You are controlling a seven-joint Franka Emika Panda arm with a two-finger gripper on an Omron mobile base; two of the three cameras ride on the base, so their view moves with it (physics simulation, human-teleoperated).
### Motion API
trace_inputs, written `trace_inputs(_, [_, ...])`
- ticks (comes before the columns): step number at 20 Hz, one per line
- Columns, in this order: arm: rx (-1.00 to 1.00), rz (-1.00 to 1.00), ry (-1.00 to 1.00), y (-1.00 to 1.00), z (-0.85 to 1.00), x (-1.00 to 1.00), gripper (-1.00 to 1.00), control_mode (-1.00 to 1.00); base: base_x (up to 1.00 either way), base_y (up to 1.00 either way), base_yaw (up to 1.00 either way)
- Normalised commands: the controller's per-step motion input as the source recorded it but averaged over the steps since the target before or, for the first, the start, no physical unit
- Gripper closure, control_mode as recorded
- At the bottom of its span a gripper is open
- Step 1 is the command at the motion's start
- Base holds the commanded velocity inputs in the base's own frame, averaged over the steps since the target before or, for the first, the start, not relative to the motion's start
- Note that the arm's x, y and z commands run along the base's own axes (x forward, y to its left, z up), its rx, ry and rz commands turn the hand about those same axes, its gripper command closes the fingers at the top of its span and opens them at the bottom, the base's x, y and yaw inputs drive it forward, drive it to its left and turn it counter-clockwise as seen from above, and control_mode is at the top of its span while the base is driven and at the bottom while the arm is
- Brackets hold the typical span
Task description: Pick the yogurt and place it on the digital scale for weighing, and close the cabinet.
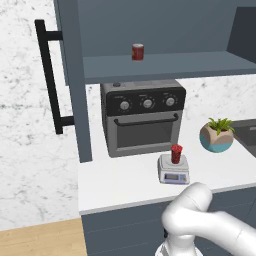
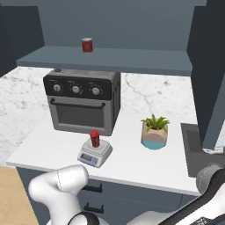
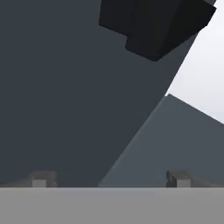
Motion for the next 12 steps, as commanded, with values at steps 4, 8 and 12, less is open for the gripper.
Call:
trace_inputs(4, [-0.17, 0.06, -0.28, 0.72, 0.95, -0.36, -1.0, -1.0, 0.0, 0.0, 0.0])
trace_inputs(8, [-0.23, 0.03, -0.32, 0.79, 1.0, -0.35, -1.0, -1.0, 0.0, 0.0, 0.0])
trace_inputs(12, [-0.25, 0.0, -0.22, 0.79, 1.0, -0.3, -1.0, -1.0, 0.0, 0.0, 0.0])
